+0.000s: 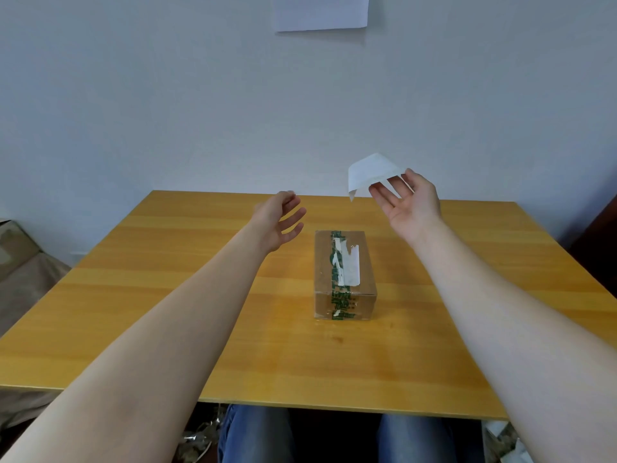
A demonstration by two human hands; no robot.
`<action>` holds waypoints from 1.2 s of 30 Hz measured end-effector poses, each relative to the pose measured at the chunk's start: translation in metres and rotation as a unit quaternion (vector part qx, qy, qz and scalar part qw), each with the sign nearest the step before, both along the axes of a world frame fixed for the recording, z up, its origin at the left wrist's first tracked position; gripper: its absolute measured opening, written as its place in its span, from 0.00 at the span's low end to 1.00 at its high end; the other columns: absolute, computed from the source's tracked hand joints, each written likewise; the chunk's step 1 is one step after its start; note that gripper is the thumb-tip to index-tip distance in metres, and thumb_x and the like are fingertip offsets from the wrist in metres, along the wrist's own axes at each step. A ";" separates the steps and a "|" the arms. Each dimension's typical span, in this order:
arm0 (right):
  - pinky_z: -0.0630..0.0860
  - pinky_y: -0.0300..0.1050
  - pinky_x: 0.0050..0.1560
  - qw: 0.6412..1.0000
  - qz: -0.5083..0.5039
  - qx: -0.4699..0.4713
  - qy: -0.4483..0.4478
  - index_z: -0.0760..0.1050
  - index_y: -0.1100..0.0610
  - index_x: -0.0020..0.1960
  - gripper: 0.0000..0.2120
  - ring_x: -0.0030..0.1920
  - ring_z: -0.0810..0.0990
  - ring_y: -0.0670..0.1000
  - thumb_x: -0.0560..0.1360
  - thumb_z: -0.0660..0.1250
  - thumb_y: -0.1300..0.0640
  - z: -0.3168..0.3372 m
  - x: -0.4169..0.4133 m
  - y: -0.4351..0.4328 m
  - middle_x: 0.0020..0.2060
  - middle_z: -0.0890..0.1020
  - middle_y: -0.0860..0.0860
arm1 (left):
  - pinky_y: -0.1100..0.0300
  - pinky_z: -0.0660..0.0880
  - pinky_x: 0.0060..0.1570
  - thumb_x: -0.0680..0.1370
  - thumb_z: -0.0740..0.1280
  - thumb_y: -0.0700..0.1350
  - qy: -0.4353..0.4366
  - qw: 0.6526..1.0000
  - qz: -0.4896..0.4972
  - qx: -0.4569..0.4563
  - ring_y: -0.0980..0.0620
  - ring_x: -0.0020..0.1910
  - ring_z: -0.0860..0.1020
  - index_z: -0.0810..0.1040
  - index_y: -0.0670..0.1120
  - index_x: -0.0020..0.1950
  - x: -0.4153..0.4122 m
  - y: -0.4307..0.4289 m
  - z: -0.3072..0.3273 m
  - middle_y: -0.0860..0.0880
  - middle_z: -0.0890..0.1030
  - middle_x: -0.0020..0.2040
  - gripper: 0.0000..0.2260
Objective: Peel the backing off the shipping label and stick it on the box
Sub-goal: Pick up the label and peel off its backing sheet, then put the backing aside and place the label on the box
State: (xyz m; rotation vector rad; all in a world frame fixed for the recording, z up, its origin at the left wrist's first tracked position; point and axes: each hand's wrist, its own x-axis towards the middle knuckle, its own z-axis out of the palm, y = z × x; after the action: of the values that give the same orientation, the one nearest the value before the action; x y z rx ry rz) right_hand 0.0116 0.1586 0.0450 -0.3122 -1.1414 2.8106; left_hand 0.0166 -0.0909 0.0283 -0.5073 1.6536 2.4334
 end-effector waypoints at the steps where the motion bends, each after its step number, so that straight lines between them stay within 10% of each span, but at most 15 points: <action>1: 0.87 0.60 0.48 1.000 -0.004 -0.010 -0.001 0.74 0.63 0.70 0.15 0.57 0.86 0.66 0.85 0.64 0.59 0.000 0.000 0.000 0.59 0.87 0.60 | 0.53 0.83 0.49 0.82 0.70 0.46 -0.001 1.000 0.001 0.001 0.50 0.49 0.87 0.81 0.47 0.54 0.000 0.000 0.000 0.54 0.86 0.43 0.04; 26: 0.80 0.80 0.52 0.991 0.027 -0.132 0.019 0.72 0.59 0.57 0.12 0.61 0.83 0.70 0.89 0.53 0.54 0.001 0.003 -0.002 0.65 0.84 0.59 | 0.53 0.82 0.49 0.83 0.69 0.47 -0.030 0.999 0.036 0.019 0.51 0.49 0.86 0.82 0.48 0.55 0.004 -0.016 -0.007 0.54 0.86 0.44 0.05; 36: 0.79 0.74 0.61 1.000 0.022 -0.009 -0.020 0.68 0.57 0.71 0.14 0.59 0.85 0.68 0.89 0.55 0.52 -0.006 0.004 0.000 0.64 0.84 0.56 | 0.56 0.81 0.42 0.85 0.62 0.45 -0.064 0.969 0.238 0.021 0.54 0.40 0.84 0.78 0.44 0.53 0.004 -0.033 -0.008 0.50 0.83 0.56 0.07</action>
State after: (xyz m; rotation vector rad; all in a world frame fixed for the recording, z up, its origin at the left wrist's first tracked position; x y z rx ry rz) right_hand 0.0152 0.1584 0.0394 -0.3508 -1.1464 2.8674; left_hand 0.0205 -0.1243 0.0199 -1.1442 1.5657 2.6690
